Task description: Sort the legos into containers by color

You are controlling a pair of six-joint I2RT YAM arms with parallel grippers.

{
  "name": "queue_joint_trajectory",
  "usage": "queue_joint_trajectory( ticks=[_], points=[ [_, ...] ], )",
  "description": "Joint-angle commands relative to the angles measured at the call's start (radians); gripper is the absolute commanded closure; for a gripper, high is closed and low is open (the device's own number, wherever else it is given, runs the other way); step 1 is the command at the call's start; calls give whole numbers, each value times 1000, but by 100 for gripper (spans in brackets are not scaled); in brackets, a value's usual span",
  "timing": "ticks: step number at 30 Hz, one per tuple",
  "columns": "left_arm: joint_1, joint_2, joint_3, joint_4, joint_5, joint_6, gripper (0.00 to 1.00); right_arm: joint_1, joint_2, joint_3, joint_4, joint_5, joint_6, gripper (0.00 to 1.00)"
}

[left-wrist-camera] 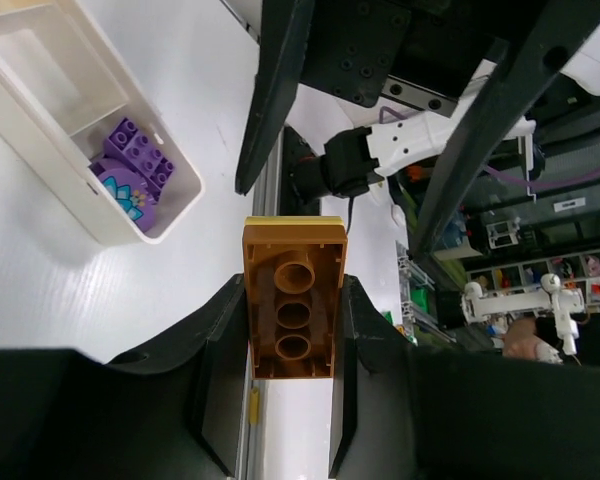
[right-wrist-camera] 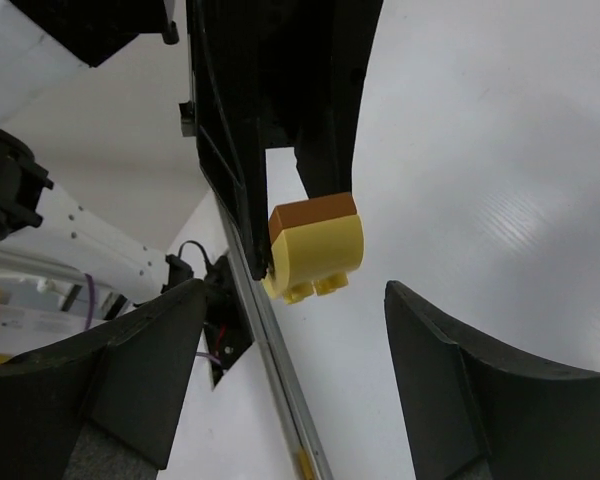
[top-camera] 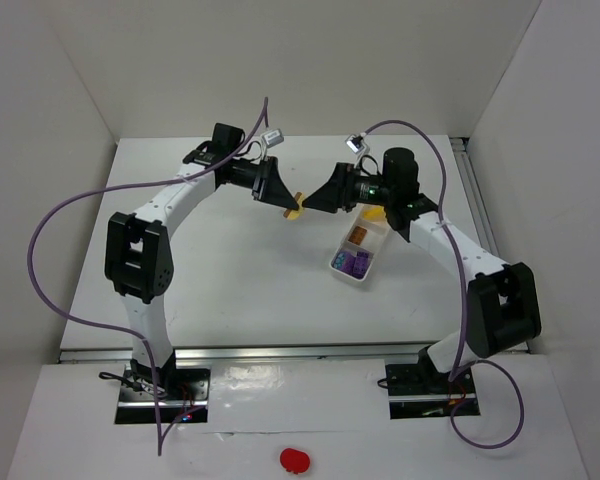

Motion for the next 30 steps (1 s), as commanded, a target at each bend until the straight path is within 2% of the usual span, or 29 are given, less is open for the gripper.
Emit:
queue_joint_trajectory(
  ticks=[1, 9, 15, 20, 21, 22, 23, 24, 26, 28, 29, 30],
  points=[
    [1, -27, -6, 32, 96, 46, 100, -12, 18, -9, 159, -60, 76, 22],
    [1, -47, -6, 50, 114, 46, 100, -12, 70, -27, 232, -101, 142, 32],
    [1, -47, -6, 50, 114, 46, 100, -12, 93, -62, 378, -167, 239, 48],
    [1, -47, -6, 59, 96, 37, 100, -12, 93, -72, 375, -190, 244, 75],
    [1, -47, -6, 59, 87, 28, 100, -12, 84, -72, 358, -169, 244, 85],
    [1, -47, -6, 59, 65, 14, 96, -12, 73, -72, 309, -140, 210, 87],
    [1, -47, 3, 59, 65, 14, 86, -12, 73, -72, 285, -139, 195, 88],
    [1, -47, 3, 59, 65, 14, 67, -12, 59, -72, 269, -112, 182, 89],
    [1, -47, 3, 59, 65, 5, 50, -12, 47, -72, 228, -100, 152, 90],
    [1, -47, 3, 59, 65, 5, 45, -12, 38, -62, 218, -89, 141, 90],
    [1, -47, 3, 59, 65, 5, 45, -12, 38, -62, 218, -89, 141, 90],
    [1, -37, 3, 59, 65, 5, 50, -21, 38, -62, 218, -89, 141, 90]
  ],
)
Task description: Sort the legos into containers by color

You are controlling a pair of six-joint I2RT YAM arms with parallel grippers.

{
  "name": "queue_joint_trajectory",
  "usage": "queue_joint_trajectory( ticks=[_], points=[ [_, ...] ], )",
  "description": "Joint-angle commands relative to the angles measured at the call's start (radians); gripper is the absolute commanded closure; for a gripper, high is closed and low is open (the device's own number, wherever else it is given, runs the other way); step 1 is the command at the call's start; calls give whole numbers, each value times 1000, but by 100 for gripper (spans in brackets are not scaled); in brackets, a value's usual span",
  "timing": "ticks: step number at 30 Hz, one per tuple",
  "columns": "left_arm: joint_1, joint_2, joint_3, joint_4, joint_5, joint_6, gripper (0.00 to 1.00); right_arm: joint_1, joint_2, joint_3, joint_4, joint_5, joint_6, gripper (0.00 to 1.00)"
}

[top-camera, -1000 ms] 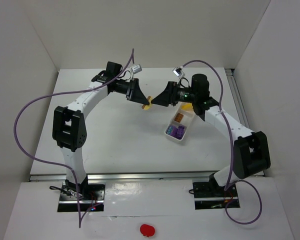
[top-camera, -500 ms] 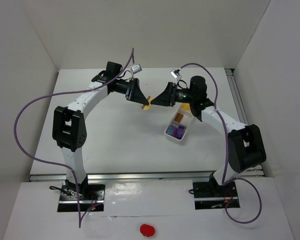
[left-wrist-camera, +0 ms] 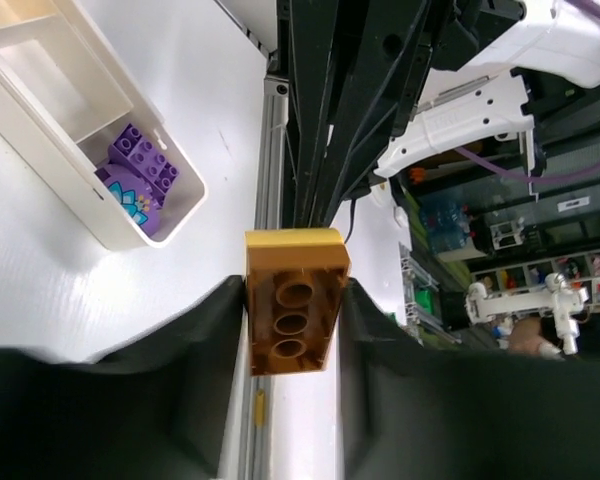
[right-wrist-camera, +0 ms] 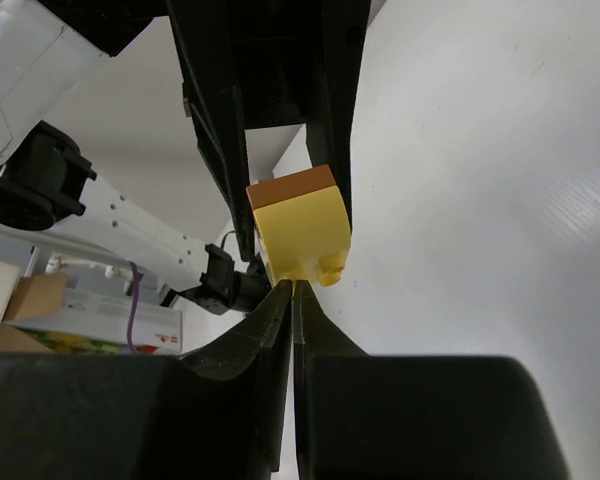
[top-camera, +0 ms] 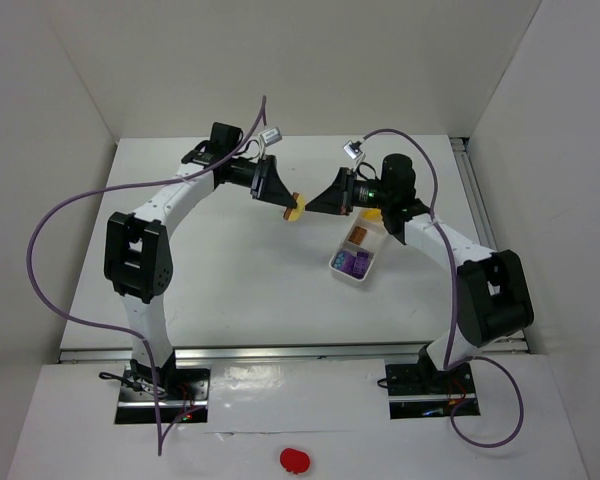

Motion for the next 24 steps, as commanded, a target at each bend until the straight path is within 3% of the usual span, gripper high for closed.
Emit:
queue_joint_trajectory(
  ticks=[1, 3, 9, 11, 14, 15, 20, 24],
  points=[
    [-3, -36, 12, 29, 59, 10, 62, -7, -44, 9, -26, 26, -40, 90],
    [-3, -36, 12, 29, 59, 10, 99, -7, -44, 9, -26, 26, -40, 88],
    [-3, -36, 12, 29, 59, 10, 100, -7, -35, 18, -26, 26, -40, 82],
    [-3, -36, 12, 29, 59, 20, 100, -7, -35, 18, -26, 26, -40, 65],
    [-3, -36, 12, 29, 59, 20, 100, -7, -44, 27, -28, 26, -53, 29],
    [-3, -36, 12, 29, 59, 20, 100, -7, -44, 27, -28, 17, -53, 26],
    [-3, -27, 12, 29, 69, 20, 100, -7, -35, 27, 4, 6, -53, 22],
    [-3, -27, 12, 29, 79, 20, 100, -7, -13, 45, 56, -12, -27, 29]
  ],
)
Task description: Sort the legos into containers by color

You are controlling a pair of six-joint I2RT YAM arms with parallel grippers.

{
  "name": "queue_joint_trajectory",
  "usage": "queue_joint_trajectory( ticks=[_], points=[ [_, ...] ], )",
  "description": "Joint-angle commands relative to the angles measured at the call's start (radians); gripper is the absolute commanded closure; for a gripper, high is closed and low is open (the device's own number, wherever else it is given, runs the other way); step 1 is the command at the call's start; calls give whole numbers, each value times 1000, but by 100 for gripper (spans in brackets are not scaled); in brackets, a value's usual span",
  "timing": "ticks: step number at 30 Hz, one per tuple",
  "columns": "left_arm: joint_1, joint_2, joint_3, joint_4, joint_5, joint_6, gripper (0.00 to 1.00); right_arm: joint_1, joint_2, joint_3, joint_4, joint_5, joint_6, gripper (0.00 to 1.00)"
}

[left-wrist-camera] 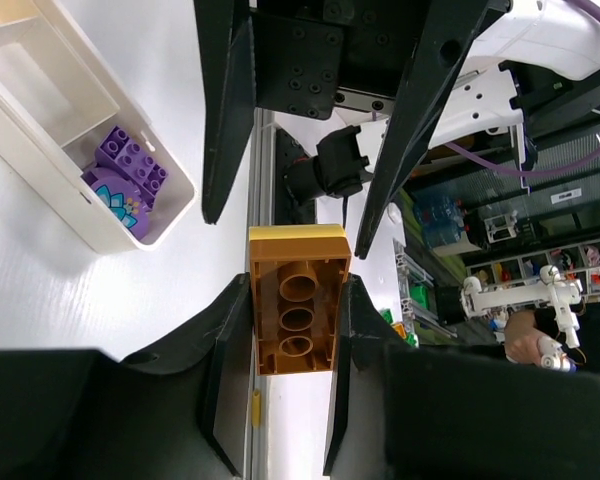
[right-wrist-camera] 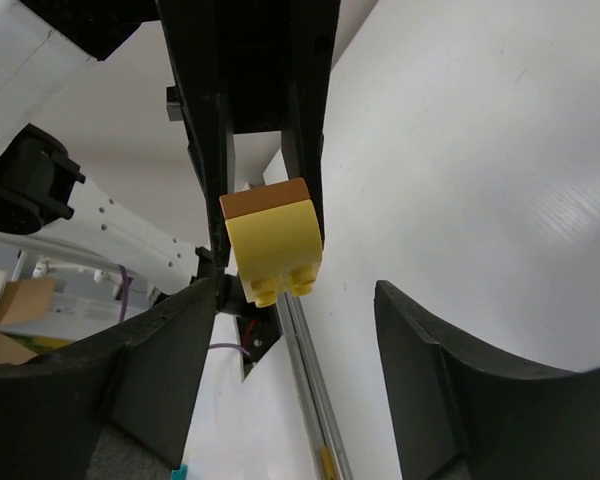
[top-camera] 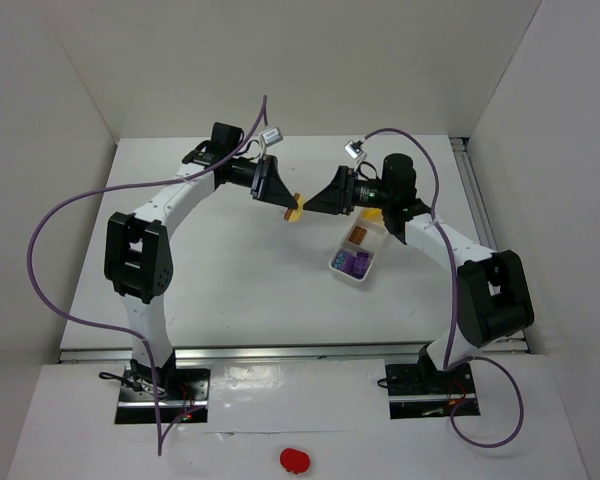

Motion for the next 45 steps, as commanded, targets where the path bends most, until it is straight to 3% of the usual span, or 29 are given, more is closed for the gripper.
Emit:
queue_joint_trajectory(
  ticks=[1, 7, 16, 20, 21, 25, 32, 34, 42, 45],
  points=[
    [-3, -36, 12, 25, 56, 20, 100, -1, 1, 44, 98, -26, 22, 30],
    [-3, -36, 3, 25, 56, 20, 100, 9, 52, 55, 226, -85, 106, 40],
    [-3, -36, 3, 25, 56, 20, 100, 29, 71, 86, 205, -86, 97, 52],
    [-12, -36, 3, 25, 44, 20, 100, 29, 61, 86, 176, -75, 70, 71],
    [-12, -36, 3, 25, 34, 20, 90, 29, 52, 86, 152, -57, 53, 80],
    [-12, -27, 23, -30, 11, 43, 39, 29, 32, 95, 38, -17, -2, 87],
    [-12, -27, 52, -91, -30, 86, 11, 29, 3, 95, -4, 29, -13, 90],
    [-12, -18, 52, -102, -44, 97, 11, 29, 3, 95, -4, 29, -13, 90],
    [-22, -9, 63, -163, -127, 152, 29, 19, -6, 95, -22, 29, -13, 90],
    [-22, 1, 63, -173, -127, 152, 45, 19, 3, 95, -22, 29, -13, 90]
  ],
)
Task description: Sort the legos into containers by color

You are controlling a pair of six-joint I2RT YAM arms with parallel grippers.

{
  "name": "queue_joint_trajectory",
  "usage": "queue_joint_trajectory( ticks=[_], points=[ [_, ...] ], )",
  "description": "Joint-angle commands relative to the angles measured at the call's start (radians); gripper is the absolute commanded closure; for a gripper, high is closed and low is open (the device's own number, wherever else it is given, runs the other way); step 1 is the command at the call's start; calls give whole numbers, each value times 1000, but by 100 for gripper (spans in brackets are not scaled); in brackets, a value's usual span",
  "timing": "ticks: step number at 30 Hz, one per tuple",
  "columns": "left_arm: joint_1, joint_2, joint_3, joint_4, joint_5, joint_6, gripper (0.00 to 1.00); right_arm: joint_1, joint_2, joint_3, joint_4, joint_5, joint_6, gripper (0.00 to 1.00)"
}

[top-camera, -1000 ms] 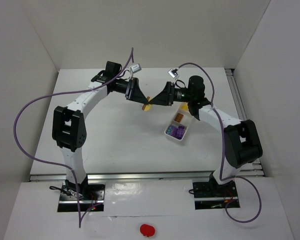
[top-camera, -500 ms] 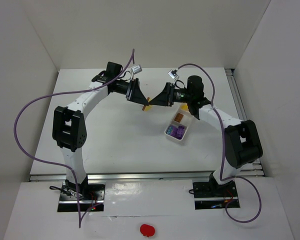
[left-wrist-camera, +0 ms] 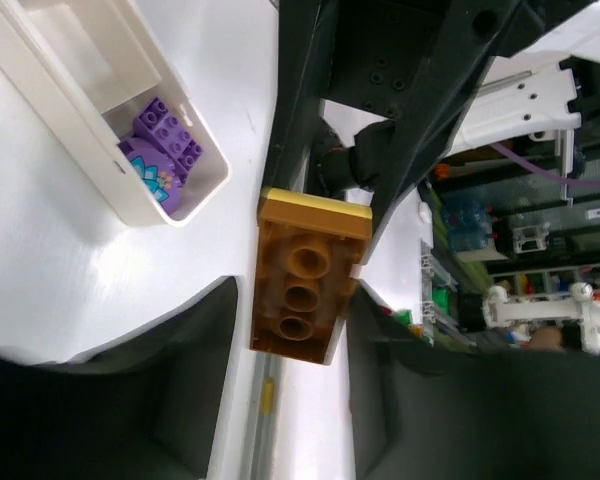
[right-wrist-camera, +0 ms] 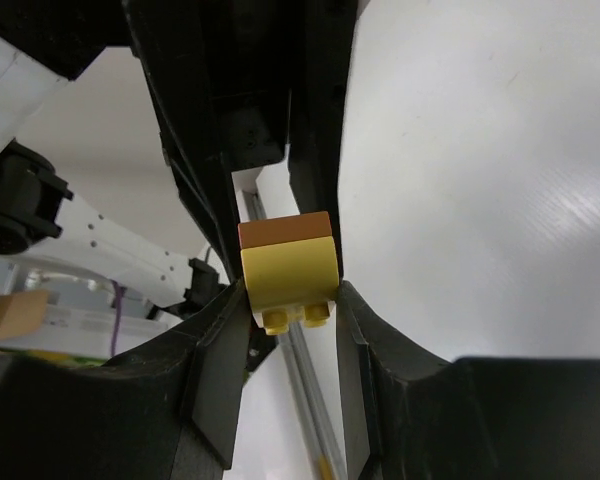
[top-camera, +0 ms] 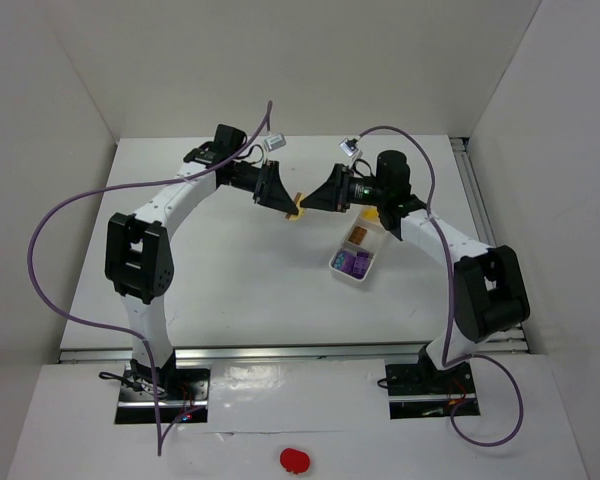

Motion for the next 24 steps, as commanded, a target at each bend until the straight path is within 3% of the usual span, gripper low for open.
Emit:
queue_joint_trajectory(
  ticks=[1, 3, 4, 8, 16, 19, 20, 24],
  points=[
    [-6, 1, 41, -20, -6, 46, 59, -3, -29, 46, 4, -3, -13, 90],
    [-6, 1, 41, -20, 3, 46, 70, -3, -29, 46, 4, -3, -13, 90],
    [-6, 1, 41, -20, 3, 46, 70, -3, -29, 37, 4, -3, -22, 90],
    [-6, 1, 51, -20, 13, 46, 45, -3, -29, 28, -5, 6, -32, 90],
    [3, -9, 51, -20, 34, 46, 38, -12, -29, 10, -5, 6, -32, 90],
    [3, -9, 51, -20, 34, 46, 45, -12, -29, 10, -5, 6, -32, 90],
    [3, -9, 51, -20, 34, 46, 55, -12, -29, 10, -5, 6, -32, 90],
    [3, -9, 51, -20, 34, 46, 67, -12, -29, 10, -5, 6, -32, 90]
  ],
)
